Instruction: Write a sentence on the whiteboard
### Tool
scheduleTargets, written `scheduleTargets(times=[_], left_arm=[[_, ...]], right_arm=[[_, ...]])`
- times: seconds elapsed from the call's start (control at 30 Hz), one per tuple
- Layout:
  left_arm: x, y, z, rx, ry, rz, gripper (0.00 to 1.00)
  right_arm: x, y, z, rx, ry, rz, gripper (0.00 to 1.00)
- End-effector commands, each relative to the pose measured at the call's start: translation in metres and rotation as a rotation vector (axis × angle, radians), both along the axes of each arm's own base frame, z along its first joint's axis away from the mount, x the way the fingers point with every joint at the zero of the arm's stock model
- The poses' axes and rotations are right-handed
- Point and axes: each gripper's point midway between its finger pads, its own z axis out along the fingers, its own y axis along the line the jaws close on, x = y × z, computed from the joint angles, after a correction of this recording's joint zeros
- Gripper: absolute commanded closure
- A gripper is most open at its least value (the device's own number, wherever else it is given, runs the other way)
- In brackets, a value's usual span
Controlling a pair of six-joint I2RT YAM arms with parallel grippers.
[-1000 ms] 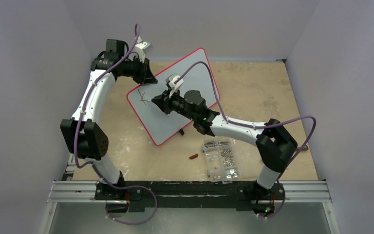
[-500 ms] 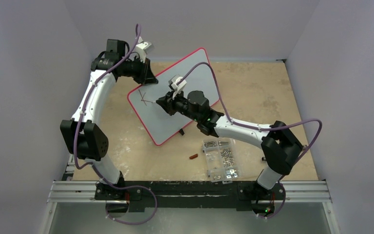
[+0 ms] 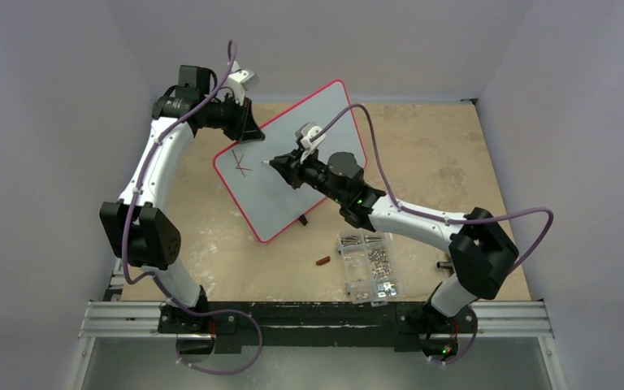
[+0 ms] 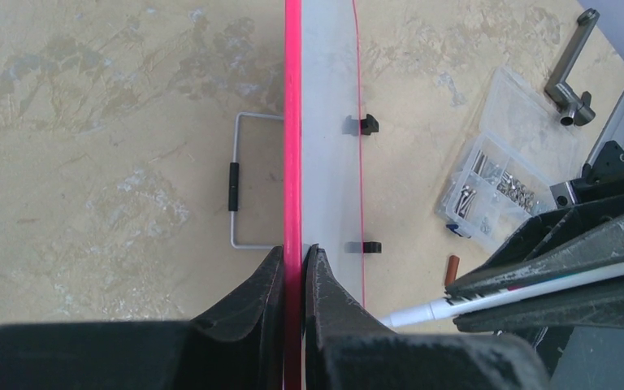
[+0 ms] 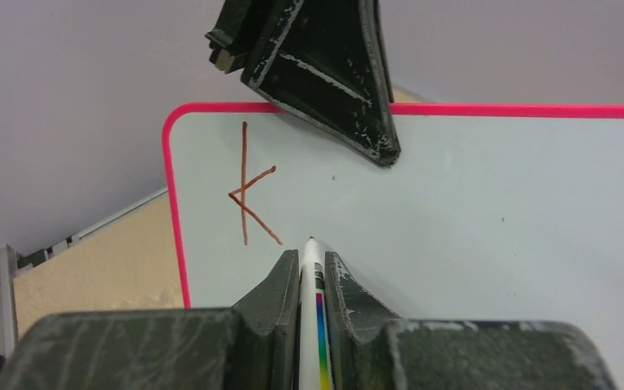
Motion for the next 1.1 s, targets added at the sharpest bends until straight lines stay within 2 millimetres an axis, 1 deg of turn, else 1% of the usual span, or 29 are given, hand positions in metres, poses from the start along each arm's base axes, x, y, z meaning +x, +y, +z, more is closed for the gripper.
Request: scheduleTargets(times=[0.0,0.2,0.3,0.8,0.93,1.07], left_arm=[[-0.011,0.004,-0.015,0.113,-0.013,-0.044,1.00],[-0.011,0.004,-0.015,0.117,-0.015,-0.045,1.00],[-0.011,0.004,-0.014,0.115,-0.015,-0.046,1.00],[-0.012,0.004,-0.014,0.117,-0.015,-0.047,1.00],[-0.012,0.004,-0.014,0.118,-0.017,-0.047,1.00],[-0.012,0.005,-0.013,0.121,-0.022,-0.046,1.00]], right_arm=[[0.012,-0.001,0.036,0.065,-0.073,-0.008,1.00],[0.018,0.004,0.042,0.076,-0.084,0.000,1.00],[0.020,0.007,0.040,0.076,-0.079,0.007,1.00],[0.018,0.020,0.053,0.124,-0.084,0.058,1.00],[0.019,0.024,0.052,0.129,-0.074,0.069,1.00],[0.022,0.026,0.045,0.119,-0.056,0.065,1.00]])
